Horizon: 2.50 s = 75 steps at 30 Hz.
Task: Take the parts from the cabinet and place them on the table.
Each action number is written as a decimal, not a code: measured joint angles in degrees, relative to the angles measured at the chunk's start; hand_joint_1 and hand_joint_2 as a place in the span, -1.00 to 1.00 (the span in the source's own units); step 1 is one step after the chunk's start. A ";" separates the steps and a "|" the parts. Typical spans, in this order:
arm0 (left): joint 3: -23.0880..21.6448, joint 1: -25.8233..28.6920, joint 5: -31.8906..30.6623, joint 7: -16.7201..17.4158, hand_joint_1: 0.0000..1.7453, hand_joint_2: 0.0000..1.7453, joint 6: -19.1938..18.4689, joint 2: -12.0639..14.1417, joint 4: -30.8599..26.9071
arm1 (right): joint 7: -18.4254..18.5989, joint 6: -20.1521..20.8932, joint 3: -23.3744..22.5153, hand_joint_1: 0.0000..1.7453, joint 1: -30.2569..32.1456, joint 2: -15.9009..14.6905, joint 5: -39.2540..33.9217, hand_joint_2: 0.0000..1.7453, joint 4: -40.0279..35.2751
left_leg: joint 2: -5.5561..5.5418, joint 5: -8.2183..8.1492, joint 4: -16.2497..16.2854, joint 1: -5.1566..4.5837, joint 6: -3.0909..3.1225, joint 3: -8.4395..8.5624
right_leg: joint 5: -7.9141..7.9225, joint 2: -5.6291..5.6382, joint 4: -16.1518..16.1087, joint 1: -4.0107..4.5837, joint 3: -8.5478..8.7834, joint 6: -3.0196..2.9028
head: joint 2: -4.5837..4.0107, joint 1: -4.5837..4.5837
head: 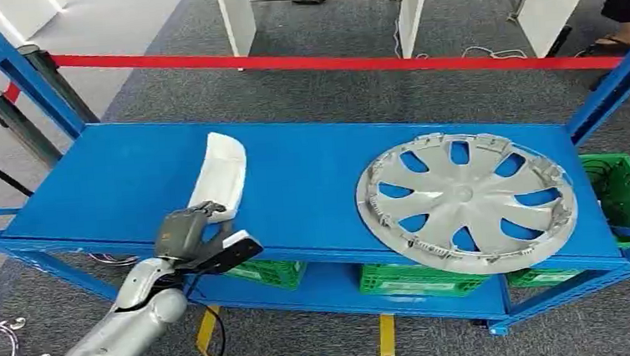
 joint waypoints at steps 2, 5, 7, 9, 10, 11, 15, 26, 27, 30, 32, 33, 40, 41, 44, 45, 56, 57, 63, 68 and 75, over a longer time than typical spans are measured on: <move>0.00 0.03 0.24 -0.07 1.00 1.00 0.52 0.00 -0.35 | -0.09 0.00 0.00 -1.00 0.00 0.00 0.02 -1.00 0.00 | 0.00 0.00 0.00 0.00 0.00 0.02 | 0.00 0.00 0.01 0.00 0.02 0.00 | 0.00 0.00; 0.00 0.12 0.79 -0.55 1.00 1.00 0.94 0.00 -0.65 | -0.33 -0.04 -0.02 -1.00 -0.01 0.02 0.11 -1.00 0.00 | 0.00 0.01 0.00 0.00 0.00 0.03 | 0.00 0.00 0.02 0.00 0.03 0.00 | 0.00 0.00; 0.13 0.21 0.79 -1.53 1.00 1.00 2.83 0.02 -0.87 | -0.42 -0.09 -0.02 -1.00 -0.02 0.02 0.26 -1.00 0.00 | 0.00 0.01 0.00 0.00 0.00 0.03 | 0.00 0.00 0.04 0.00 0.03 0.00 | 0.00 0.00; 0.31 0.74 -0.46 -2.45 1.00 1.00 5.62 0.00 -1.51 | -0.50 -0.11 -0.02 -1.00 -0.02 0.00 0.63 -1.00 0.00 | 0.00 0.02 0.00 0.00 -0.01 0.03 | 0.00 0.01 0.06 0.00 0.02 0.00 | 0.00 0.00; 0.35 1.27 -2.14 -2.65 1.00 1.00 7.77 0.02 -2.18 | -0.54 -0.11 -0.02 -1.00 -0.02 0.02 0.81 -1.00 0.00 | 0.01 0.02 0.00 0.00 -0.01 0.03 | 0.00 0.03 0.07 0.00 0.00 0.00 | 0.00 0.00; 0.46 1.81 -3.60 -2.71 1.00 1.00 9.69 0.04 -2.94 | -0.63 -0.13 -0.02 -1.00 0.01 0.00 0.92 -1.00 0.00 | 0.01 0.02 0.00 0.00 -0.01 0.02 | 0.00 0.03 0.07 0.00 -0.01 0.00 | 0.00 -0.02; 0.90 3.32 -6.60 -2.64 1.00 1.00 12.17 0.15 -6.51 | -0.72 -0.17 -0.02 -1.00 -0.06 0.00 1.03 -1.00 0.00 | 0.00 0.02 0.01 0.00 -0.01 0.00 | -0.01 -0.04 0.07 0.00 -0.02 -0.01 | 0.00 0.00; 7.50 8.67 -22.27 -10.86 1.00 1.00 12.96 -2.34 -28.20 | -1.18 -0.28 -0.09 -1.00 0.02 0.02 1.64 -1.00 0.00 | 0.00 0.01 0.01 -0.01 -0.02 -0.01 | -0.01 0.01 0.07 -0.01 -0.05 -0.01 | 0.00 0.00; 7.87 8.92 -22.36 -10.88 1.00 1.00 12.96 -2.45 -29.52 | -1.20 -0.28 -0.11 -1.00 0.02 0.02 1.66 -1.00 0.00 | 0.00 0.01 0.01 -0.01 -0.02 0.00 | -0.01 0.00 0.07 -0.01 -0.06 -0.01 | 0.00 0.00; 8.50 9.50 -22.49 -11.01 1.00 1.00 12.94 -2.69 -32.14 | -1.22 -0.28 -0.11 -1.00 0.01 0.00 1.70 -1.00 0.00 | 0.00 0.02 0.01 0.00 -0.02 0.00 | -0.01 -0.02 0.08 -0.01 -0.06 -0.01 | 0.00 0.00; 8.70 9.76 -22.51 -11.59 1.00 1.00 12.94 -2.82 -33.33 | -1.27 -0.28 -0.11 -1.00 0.01 0.00 1.70 -1.00 0.00 | 0.00 0.04 0.00 0.00 -0.06 0.00 | 0.00 0.00 0.10 0.00 -0.06 -0.01 | 0.00 0.00; 9.00 9.88 -22.62 -12.56 1.00 1.00 12.94 -2.95 -34.24 | -1.33 -0.28 -0.11 -1.00 0.02 0.02 1.70 -1.00 0.00 | 0.00 0.05 0.00 0.00 -0.06 0.00 | 0.00 0.00 0.11 0.00 -0.07 -0.01 | 0.00 -0.02; 9.55 10.07 -24.11 -14.67 1.00 1.00 12.94 -3.45 -40.59 | -1.62 -0.37 -0.20 -1.00 -0.01 0.02 1.73 -1.00 0.00 | 0.00 0.05 0.00 0.00 -0.06 0.00 | -0.01 0.00 0.12 0.00 -0.07 -0.01 | -0.02 0.00; 9.55 10.07 -24.48 -14.45 1.00 1.00 12.94 -3.45 -41.41 | -1.66 -0.37 -0.28 -1.00 -0.02 0.02 1.73 -1.00 0.00 | 0.00 0.05 0.00 0.00 -0.06 0.00 | -0.01 -0.01 0.12 0.00 -0.07 -0.01 | 0.00 0.00; 9.42 10.07 -25.01 -14.10 1.00 1.00 12.94 -3.45 -42.86 | -1.68 -0.37 -0.48 -1.00 -0.04 0.02 1.75 -1.00 0.00 | 0.00 0.05 0.00 0.00 -0.06 0.00 | -0.01 -0.01 0.12 0.00 -0.07 -0.01 | 0.00 0.00; 9.38 10.08 -25.14 -14.10 1.00 1.00 12.94 -3.45 -43.17 | -1.68 -0.37 -0.50 -1.00 -0.05 0.02 1.75 -1.00 0.00 | 0.00 0.05 0.00 0.00 -0.06 0.00 | -0.01 -0.01 0.12 0.00 -0.07 -0.01 | 0.00 0.00; 6.56 10.35 -22.14 -7.70 1.00 1.00 12.87 -2.25 -43.08 | -1.70 -0.37 -1.49 -1.00 -0.05 0.02 1.44 -1.00 0.00 | 0.00 0.05 0.01 0.00 -0.06 0.00 | -0.01 0.00 0.12 0.00 -0.09 -0.01 | 0.00 0.00; 5.99 10.35 -21.75 -6.96 1.00 1.00 12.87 -1.79 -42.84 | -1.70 -0.37 -1.53 -1.00 -0.05 0.02 1.42 -1.00 0.00 | 0.00 0.05 0.01 0.00 -0.06 0.00 | -0.01 0.00 0.12 0.00 -0.09 -0.01 | 0.00 0.00; 3.15 10.41 -20.26 -5.94 1.00 1.00 12.87 0.11 -41.92 | -1.81 -0.37 -1.97 -1.00 -0.06 0.02 1.40 -1.00 0.00 | 0.00 0.05 0.00 0.00 -0.06 0.00 | -0.01 0.00 0.13 0.00 -0.09 -0.01 | 0.00 0.00; 2.16 10.44 -20.11 -5.94 1.00 1.00 12.87 0.87 -41.88 | -1.84 -0.37 -1.99 -1.00 -0.06 0.02 1.40 -1.00 0.00 | 0.00 0.05 0.00 0.00 -0.06 0.00 | -0.01 0.00 0.13 0.00 -0.08 -0.01 | 0.00 0.00; 1.20 10.92 -19.83 -5.95 1.00 1.00 12.87 1.33 -41.88 | -1.86 -0.42 -2.05 -1.00 -0.05 0.02 1.40 -1.00 0.00 | 0.00 0.05 0.00 0.00 -0.06 0.00 | -0.01 0.00 0.13 0.00 -0.08 -0.01 | 0.00 0.00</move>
